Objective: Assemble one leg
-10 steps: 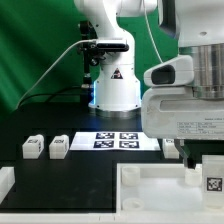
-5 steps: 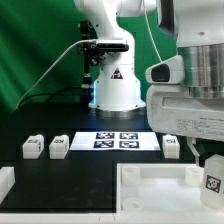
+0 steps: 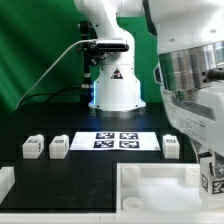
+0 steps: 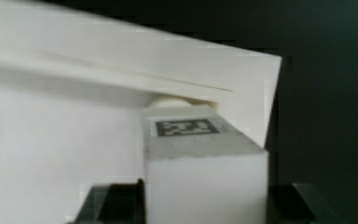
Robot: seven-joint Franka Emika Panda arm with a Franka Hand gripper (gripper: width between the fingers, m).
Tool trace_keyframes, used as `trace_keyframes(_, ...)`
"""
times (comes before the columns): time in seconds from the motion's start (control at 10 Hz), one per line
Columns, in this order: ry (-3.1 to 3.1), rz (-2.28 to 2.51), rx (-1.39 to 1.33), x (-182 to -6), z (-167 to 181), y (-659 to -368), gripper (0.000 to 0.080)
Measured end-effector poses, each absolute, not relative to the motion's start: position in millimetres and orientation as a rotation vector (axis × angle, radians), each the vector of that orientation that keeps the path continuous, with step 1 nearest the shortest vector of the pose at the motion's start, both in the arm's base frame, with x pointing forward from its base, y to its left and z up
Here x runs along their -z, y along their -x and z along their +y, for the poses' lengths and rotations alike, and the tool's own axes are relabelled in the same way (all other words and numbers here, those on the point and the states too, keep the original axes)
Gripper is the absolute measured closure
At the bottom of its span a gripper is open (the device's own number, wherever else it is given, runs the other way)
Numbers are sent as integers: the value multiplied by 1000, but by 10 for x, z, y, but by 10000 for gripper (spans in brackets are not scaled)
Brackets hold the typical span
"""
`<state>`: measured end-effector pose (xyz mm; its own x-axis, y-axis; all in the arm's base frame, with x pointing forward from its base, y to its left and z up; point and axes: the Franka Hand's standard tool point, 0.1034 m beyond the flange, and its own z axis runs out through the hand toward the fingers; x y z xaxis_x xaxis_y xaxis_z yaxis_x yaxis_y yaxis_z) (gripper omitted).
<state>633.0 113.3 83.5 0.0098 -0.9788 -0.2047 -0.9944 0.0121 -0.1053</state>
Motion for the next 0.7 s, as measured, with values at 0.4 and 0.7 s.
trace_keyframes(0.4,1780,2321,-153,-834,1190,-6322,500)
trace_keyframes(0.7,1781,2322,-155,-818,1190,-6315,210)
